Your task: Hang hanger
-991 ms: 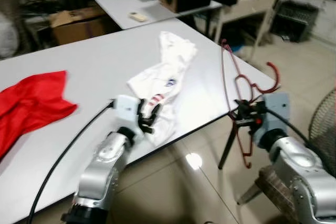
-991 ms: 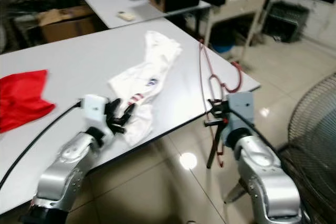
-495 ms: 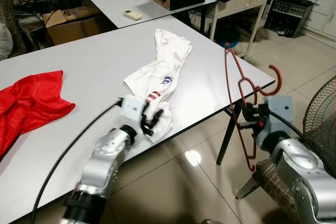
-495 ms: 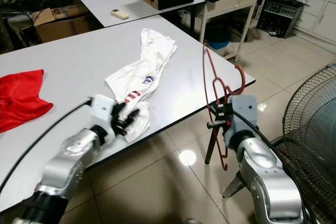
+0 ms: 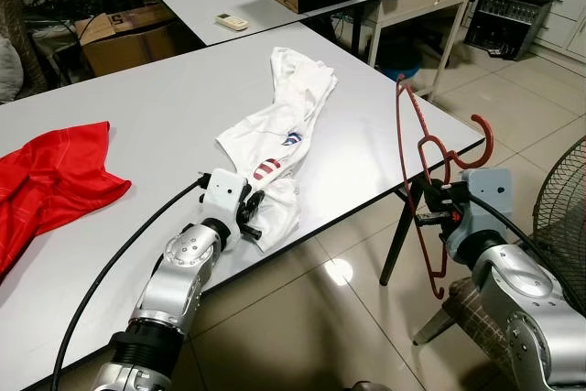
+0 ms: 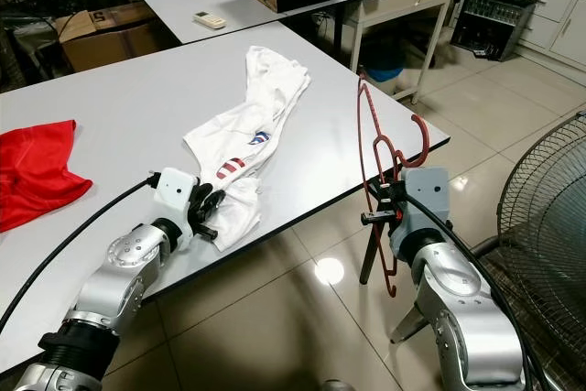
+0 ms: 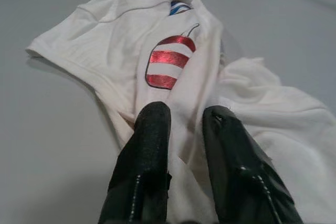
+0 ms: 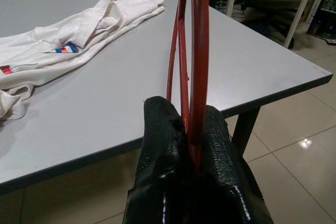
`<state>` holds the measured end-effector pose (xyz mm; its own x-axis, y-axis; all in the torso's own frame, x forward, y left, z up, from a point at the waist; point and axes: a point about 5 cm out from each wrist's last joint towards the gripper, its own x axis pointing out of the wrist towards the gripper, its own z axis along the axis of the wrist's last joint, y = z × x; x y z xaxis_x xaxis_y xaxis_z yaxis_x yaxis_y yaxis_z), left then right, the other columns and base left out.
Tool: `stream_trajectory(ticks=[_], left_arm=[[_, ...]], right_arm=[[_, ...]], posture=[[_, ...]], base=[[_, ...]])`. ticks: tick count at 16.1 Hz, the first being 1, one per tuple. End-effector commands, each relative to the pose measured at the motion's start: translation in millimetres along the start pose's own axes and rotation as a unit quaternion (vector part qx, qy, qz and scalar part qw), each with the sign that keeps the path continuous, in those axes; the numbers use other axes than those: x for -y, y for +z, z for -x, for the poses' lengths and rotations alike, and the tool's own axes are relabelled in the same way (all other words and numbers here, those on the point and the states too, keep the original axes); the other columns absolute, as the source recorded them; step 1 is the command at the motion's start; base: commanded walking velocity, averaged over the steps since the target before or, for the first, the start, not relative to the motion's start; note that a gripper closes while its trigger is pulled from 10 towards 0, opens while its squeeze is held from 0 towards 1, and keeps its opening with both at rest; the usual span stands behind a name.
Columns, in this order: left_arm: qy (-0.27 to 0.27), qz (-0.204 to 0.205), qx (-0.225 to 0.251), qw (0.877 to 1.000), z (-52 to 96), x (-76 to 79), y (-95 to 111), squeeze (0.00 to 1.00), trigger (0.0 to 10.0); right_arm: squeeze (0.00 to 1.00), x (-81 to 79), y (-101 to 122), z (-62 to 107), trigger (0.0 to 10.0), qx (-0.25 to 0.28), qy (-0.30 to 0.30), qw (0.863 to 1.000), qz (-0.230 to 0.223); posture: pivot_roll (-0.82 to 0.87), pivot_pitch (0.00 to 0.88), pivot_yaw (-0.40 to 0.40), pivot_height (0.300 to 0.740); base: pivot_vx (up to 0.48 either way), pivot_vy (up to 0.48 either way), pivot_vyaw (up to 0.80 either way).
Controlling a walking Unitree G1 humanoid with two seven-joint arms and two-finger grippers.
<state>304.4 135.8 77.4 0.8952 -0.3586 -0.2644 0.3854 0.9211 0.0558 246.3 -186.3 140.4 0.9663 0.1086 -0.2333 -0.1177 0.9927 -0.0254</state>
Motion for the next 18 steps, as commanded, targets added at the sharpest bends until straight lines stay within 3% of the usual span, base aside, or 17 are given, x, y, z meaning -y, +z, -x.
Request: stream_trajectory(ticks=[1, 5, 11, 13, 14, 15, 18], left_arm=[[-0.007, 0.0, 0.011, 1.0, -2.2, -0.9, 5, 0.0, 0.0], [-0.023, 0.008, 0.011, 1.0, -1.3, 4.5, 1, 0.0, 0.0], [0.012, 0.015, 0.007, 1.0, 0.3, -12.7, 1, 0.0, 0.0], [-0.002, 0.043, 0.057, 0.997, 0.6, -20.3, 21, 0.0, 0.0], [-0.019, 0.078, 0.119, 0.99, 1.6, -30.2, 52, 0.0, 0.0], [-0.021, 0.084, 0.16, 0.983, 3.4, -41.4, 77, 0.0, 0.0], [-0.01, 0.059, 0.237, 0.97, 11.8, -68.6, 132, 0.0, 0.0]], right_arm=[[0.0, 0.1, 2, -1.3, 10.0, 0.007, 0.0, 1.0, 0.001], [0.0, -1.4, 2, -3.3, 10.0, 0.01, 0.003, 1.0, 0.005], [0.0, -2.0, 2, -4.5, 10.0, 0.015, 0.001, 1.0, 0.004], [0.0, -1.8, 3, -5.3, 10.0, 0.019, -0.002, 1.0, 0.001], [0.0, -2.1, 4, -6.3, 10.0, 0.022, -0.003, 1.0, -0.001], [0.0, -2.8, 4, -7.1, 10.0, 0.024, -0.004, 1.0, -0.004], [0.0, -5.0, 4, -8.4, 10.0, 0.03, -0.007, 0.999, -0.012]], posture=[[-0.17, 0.0, 0.073, 0.74], [-0.16, 0.0, 0.067, 0.74], [-0.16, 0.0, 0.075, 0.74], [-0.15, 0.0, 0.078, 0.74], [-0.15, 0.0, 0.081, 0.74], [-0.14, 0.0, 0.087, 0.74], [-0.14, 0.0, 0.101, 0.74]], base=[[0.0, 0.0, 0.0], [0.0, 0.0, 0.0], [0.0, 0.0, 0.0], [0.0, 0.0, 0.0], [0.0, 0.0, 0.0], [0.0, 0.0, 0.0], [0.0, 0.0, 0.0]])
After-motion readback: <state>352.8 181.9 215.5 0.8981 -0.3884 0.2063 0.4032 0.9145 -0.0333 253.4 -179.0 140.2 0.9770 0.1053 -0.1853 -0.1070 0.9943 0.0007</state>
